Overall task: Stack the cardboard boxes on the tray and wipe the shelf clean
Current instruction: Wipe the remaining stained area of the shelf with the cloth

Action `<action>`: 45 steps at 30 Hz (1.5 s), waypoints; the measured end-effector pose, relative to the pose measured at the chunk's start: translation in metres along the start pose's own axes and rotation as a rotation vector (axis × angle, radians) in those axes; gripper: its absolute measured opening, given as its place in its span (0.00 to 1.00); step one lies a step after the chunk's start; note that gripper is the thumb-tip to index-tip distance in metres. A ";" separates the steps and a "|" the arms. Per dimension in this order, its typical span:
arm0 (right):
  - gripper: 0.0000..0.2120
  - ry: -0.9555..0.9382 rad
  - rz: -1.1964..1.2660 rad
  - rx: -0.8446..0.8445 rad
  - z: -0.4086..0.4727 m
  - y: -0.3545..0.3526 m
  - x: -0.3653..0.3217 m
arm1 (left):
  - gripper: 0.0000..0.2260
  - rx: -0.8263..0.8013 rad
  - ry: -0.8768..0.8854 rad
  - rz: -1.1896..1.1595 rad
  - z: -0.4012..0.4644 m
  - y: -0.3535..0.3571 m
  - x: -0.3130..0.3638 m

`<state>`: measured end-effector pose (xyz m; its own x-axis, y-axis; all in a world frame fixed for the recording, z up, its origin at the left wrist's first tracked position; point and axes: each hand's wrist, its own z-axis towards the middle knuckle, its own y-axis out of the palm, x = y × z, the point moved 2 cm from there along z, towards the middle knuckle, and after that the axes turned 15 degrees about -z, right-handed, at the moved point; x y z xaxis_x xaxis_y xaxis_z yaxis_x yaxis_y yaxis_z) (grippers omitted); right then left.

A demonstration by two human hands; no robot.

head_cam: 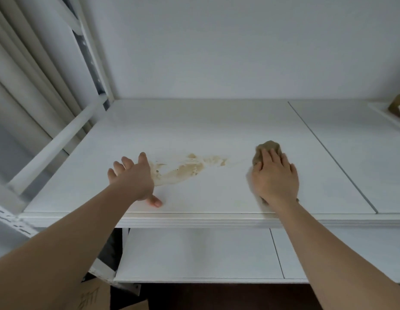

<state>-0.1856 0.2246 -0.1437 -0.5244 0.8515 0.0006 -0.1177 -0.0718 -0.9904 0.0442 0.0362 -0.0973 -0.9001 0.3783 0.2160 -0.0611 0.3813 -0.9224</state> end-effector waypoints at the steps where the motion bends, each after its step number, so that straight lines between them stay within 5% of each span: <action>1: 0.26 0.027 0.002 -0.006 0.001 0.000 -0.010 | 0.61 0.002 -0.014 0.004 0.001 0.000 0.001; 10: 0.30 -0.321 -0.028 -0.005 -0.034 -0.004 -0.019 | 0.63 -0.063 -0.120 0.055 0.012 -0.001 0.004; 17: 0.27 -0.070 -0.059 -0.083 0.033 0.004 0.001 | 0.67 -0.140 -0.086 -0.035 0.028 0.002 -0.009; 26: 0.30 -0.574 -0.031 -0.035 -0.024 -0.001 -0.058 | 0.54 -0.124 -0.009 -0.110 0.015 -0.002 -0.011; 34: 0.27 -0.232 -0.090 -0.066 0.036 0.004 -0.041 | 0.54 -0.115 0.018 -0.071 0.020 -0.002 -0.014; 40: 0.27 -0.482 -0.007 -0.047 -0.015 -0.002 -0.100 | 0.58 -0.193 -0.060 0.014 0.018 -0.003 -0.003; 45: 0.27 -0.496 -0.052 -0.046 -0.026 -0.002 -0.058 | 0.53 -0.190 -0.045 -0.004 0.013 -0.005 -0.006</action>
<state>-0.1329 0.1892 -0.1458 -0.8578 0.5031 0.1049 -0.1234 -0.0034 -0.9924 0.0441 0.0213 -0.0981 -0.9187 0.3402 0.2007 0.0143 0.5366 -0.8437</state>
